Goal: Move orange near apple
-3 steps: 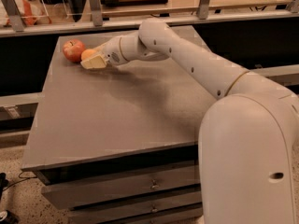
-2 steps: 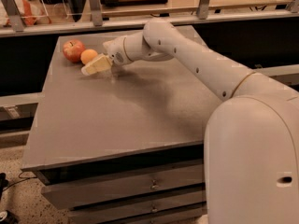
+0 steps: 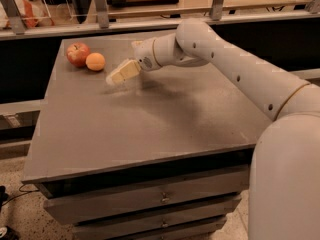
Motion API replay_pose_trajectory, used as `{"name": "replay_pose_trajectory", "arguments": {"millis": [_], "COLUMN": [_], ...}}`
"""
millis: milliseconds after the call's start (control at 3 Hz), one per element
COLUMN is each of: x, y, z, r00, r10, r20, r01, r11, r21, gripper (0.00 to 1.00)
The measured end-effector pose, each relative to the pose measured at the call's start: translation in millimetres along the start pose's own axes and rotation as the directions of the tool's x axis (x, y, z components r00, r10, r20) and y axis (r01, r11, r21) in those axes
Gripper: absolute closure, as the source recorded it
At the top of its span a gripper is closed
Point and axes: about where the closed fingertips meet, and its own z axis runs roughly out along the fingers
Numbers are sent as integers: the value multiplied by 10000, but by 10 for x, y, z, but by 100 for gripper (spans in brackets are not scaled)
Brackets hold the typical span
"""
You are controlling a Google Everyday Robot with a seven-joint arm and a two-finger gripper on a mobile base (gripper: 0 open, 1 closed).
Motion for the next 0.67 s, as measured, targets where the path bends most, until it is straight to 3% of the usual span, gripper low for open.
{"name": "replay_pose_trajectory", "arguments": {"millis": [333,667], "x": [170,196], "y": [-19,-23], "z": [-411,-462], "r00": [9993,9992], "r10": [-18,5], "r20": [-361,-399], "r01": [32,13], "r11": [9992,9990], "r21": [391,443], "gripper": [0,0]}}
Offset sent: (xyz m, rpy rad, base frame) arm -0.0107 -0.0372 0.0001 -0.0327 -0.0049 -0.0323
